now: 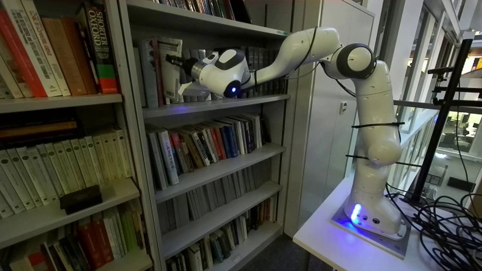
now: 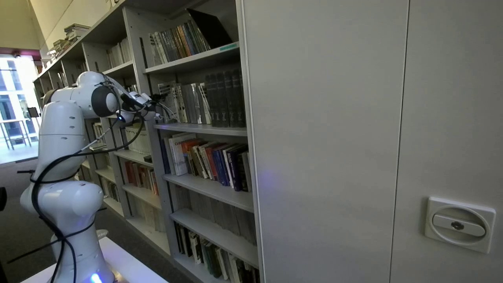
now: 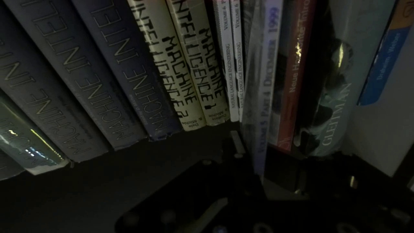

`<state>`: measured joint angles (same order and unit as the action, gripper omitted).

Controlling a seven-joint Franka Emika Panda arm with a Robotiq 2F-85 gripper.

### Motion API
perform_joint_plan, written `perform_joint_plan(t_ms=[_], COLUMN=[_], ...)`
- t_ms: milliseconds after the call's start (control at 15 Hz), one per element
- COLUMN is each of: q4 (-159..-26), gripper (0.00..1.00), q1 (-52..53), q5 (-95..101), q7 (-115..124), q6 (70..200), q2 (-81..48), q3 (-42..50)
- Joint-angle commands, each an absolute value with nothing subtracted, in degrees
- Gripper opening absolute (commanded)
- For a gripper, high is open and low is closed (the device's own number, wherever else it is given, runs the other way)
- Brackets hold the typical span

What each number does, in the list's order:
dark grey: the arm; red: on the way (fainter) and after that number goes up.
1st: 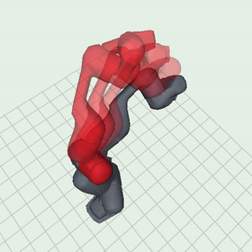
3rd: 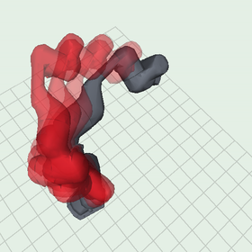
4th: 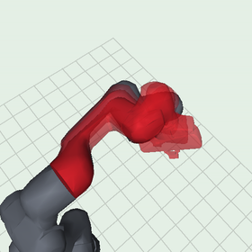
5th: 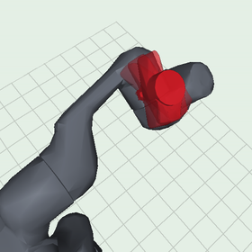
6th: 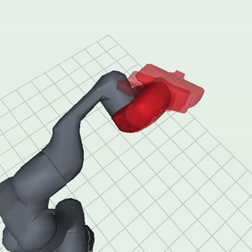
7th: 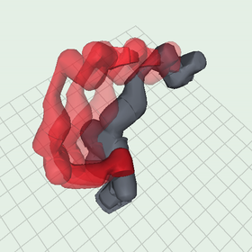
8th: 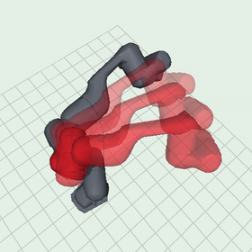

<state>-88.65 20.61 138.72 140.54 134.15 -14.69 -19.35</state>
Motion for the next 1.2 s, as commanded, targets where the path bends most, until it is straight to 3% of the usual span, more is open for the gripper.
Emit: perform_joint_plan(t_ms=[0, 1133], q4=[-84.8, -79.8], gripper=[0.02, 0.02], q1=[19.6, 20.1], q5=[135.9, 129.5], q7=[137.4, 130.5], q6=[137.0, 141.5], q2=[-15.9, -18.2], q3=[-19.2, -19.1])
